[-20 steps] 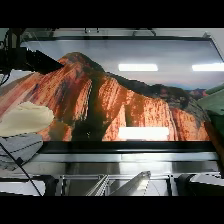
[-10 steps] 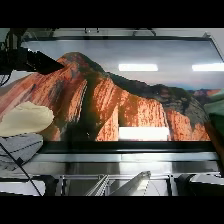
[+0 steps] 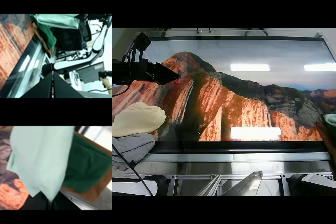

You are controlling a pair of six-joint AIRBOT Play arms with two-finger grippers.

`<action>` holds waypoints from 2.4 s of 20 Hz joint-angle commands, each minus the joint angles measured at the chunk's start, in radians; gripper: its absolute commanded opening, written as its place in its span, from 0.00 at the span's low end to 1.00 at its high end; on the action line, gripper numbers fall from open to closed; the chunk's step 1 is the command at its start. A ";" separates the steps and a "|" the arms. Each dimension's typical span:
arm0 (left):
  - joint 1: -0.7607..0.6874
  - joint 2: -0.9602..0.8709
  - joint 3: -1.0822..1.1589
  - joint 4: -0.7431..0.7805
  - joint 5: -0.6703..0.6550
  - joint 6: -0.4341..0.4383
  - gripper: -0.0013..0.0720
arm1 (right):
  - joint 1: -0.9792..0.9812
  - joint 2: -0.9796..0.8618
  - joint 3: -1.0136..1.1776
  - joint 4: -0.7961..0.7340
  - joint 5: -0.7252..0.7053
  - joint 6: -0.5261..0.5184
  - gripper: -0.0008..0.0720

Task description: Fold the shirts.

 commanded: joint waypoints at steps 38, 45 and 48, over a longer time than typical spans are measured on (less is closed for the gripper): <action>0.014 0.494 -0.649 0.188 0.219 0.093 0.03 | 1.196 0.506 -1.092 0.306 -0.729 0.134 0.03; 0.014 0.735 -0.934 0.269 0.281 0.066 0.04 | 1.360 0.512 -1.226 0.341 -0.872 0.165 0.03; 0.014 0.772 -0.934 0.268 0.289 0.048 0.04 | 1.360 0.511 -1.226 0.346 -0.878 0.165 0.03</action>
